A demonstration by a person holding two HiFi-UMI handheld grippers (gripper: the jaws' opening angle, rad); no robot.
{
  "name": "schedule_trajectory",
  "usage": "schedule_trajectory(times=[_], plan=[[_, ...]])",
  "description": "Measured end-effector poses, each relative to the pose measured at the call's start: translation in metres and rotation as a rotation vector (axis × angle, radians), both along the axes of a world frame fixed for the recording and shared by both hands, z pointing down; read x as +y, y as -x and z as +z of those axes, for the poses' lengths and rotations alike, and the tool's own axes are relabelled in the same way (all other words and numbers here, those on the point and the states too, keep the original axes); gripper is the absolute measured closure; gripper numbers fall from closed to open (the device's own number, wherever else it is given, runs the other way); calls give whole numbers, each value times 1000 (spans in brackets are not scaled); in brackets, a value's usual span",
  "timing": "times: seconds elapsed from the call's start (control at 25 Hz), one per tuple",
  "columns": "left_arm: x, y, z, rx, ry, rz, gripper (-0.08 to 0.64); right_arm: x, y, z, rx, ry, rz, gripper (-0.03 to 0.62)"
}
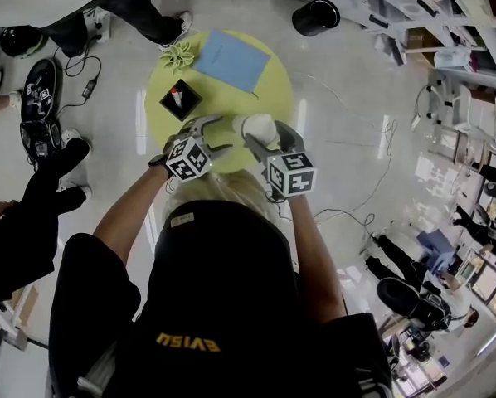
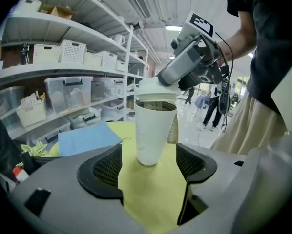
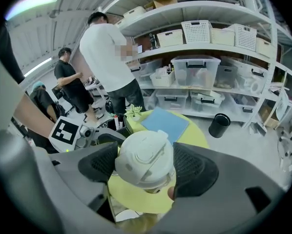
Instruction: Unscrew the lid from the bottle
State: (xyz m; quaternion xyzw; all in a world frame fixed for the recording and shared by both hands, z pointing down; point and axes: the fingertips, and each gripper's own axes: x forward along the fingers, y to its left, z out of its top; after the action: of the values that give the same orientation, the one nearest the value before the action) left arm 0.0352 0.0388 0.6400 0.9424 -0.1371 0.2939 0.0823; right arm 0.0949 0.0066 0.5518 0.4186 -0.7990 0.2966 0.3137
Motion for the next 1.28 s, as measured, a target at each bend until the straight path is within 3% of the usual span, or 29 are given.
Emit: schedule_trajectory(times=[0.24,0.48,1.0,1.16,1.28], plan=[[9,26,-3,-20,19,-91,199,2,-3,-1,-42,-4,19,239],[14,53,-27,2,26,-250,199,7,-9,-10,-79,-25,25,238],[6,80,-79,42,-37,-427,226,14,-25,-35,-134,-61,50,238],[-2,89,-95,68,-71,-515,329,15,-33,-41,-147,-70,67,238],[-2,95,-105,87,-81,-556,356,19,-38,-47,-153,-78,80,238]])
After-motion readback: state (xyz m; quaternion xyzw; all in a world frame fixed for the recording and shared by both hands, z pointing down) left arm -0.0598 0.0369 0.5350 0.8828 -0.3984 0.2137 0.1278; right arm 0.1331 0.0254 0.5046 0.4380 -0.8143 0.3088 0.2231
